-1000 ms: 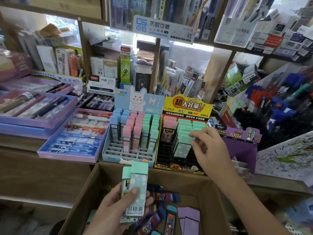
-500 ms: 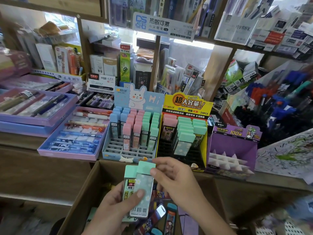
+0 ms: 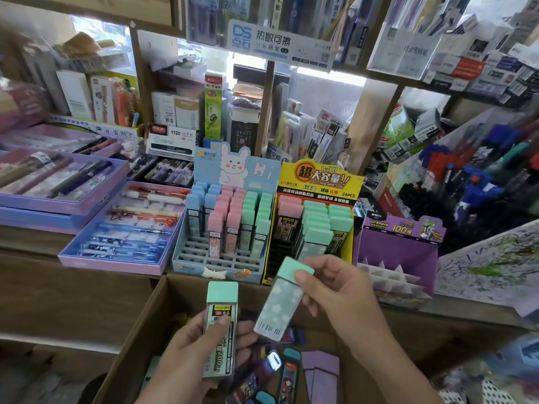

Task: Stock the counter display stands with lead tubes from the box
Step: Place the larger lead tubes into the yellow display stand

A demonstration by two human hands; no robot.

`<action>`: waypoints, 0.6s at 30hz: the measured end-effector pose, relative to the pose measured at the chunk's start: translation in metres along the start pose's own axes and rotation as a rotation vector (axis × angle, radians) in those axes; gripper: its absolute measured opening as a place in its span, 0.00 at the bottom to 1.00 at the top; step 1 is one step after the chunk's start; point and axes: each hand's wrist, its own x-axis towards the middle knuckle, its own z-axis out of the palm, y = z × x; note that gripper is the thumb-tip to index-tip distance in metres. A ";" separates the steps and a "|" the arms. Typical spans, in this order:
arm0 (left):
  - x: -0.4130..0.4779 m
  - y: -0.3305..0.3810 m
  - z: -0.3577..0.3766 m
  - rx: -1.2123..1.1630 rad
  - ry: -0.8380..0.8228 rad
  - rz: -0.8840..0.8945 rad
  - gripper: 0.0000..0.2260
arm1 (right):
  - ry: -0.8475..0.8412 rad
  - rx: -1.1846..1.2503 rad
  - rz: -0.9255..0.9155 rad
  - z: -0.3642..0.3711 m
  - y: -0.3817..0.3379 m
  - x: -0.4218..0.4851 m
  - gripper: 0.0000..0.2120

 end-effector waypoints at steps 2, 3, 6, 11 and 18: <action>-0.001 -0.001 0.001 -0.020 -0.005 0.001 0.20 | 0.051 -0.035 -0.067 -0.012 -0.006 0.002 0.06; -0.001 -0.001 0.001 -0.018 -0.005 0.004 0.19 | 0.086 -0.047 -0.105 -0.017 -0.009 0.004 0.05; -0.002 0.000 0.001 -0.002 -0.005 0.011 0.17 | 0.185 -0.121 -0.212 -0.031 -0.016 0.010 0.06; -0.004 0.001 0.000 0.008 0.006 -0.004 0.19 | 0.256 -0.220 -0.288 -0.045 -0.018 0.021 0.09; -0.008 0.007 0.004 0.064 0.050 0.000 0.13 | 0.198 -0.330 -0.269 -0.051 -0.004 0.026 0.08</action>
